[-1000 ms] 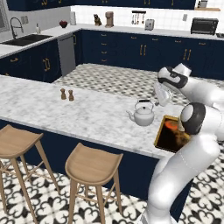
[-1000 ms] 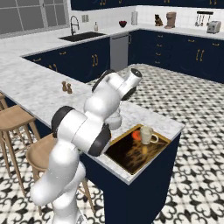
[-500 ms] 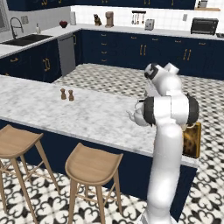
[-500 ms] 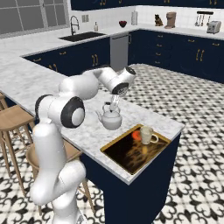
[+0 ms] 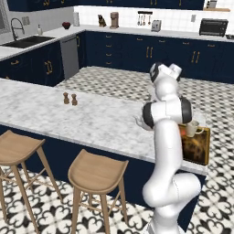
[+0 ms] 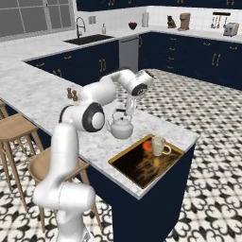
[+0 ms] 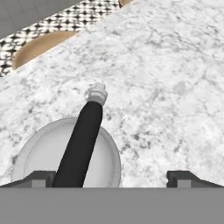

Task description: Pick the kettle from the counter and place it on the tray. Then pick the mug from the cabinet and place it on the tray. Then close the cabinet doors.

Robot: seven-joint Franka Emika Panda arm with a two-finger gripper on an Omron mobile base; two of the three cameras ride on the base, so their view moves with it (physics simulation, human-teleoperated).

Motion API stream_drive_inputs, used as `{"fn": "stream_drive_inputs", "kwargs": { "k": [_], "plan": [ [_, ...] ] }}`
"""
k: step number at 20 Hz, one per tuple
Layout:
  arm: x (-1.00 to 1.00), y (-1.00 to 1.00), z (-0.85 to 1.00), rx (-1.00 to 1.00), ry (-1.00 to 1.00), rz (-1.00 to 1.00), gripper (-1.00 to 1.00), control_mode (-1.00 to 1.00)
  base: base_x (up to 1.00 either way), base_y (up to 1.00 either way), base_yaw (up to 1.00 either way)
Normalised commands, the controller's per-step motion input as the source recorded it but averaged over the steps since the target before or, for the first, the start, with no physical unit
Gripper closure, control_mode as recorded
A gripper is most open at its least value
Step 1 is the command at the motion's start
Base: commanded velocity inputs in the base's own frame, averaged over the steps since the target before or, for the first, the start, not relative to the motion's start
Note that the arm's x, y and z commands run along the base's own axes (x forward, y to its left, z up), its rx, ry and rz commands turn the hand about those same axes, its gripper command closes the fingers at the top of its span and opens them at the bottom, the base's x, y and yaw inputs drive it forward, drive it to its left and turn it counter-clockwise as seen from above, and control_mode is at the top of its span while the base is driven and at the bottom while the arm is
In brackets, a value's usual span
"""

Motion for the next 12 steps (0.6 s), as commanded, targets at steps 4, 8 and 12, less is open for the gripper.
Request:
{"fn": "stream_drive_inputs", "kwargs": {
  "k": [4,8,12],
  "plan": [
    [0.23,0.08,-0.11,0.00,0.11,0.04,-1.00,-1.00,0.00,0.00,0.00],
    [-0.14,0.44,-0.26,-0.04,0.01,0.00,-1.00,-1.00,0.00,0.00,0.00],
    [-0.10,0.52,-0.38,-0.08,-0.01,0.00,-1.00,-1.00,0.00,0.00,0.00]
  ]
}}
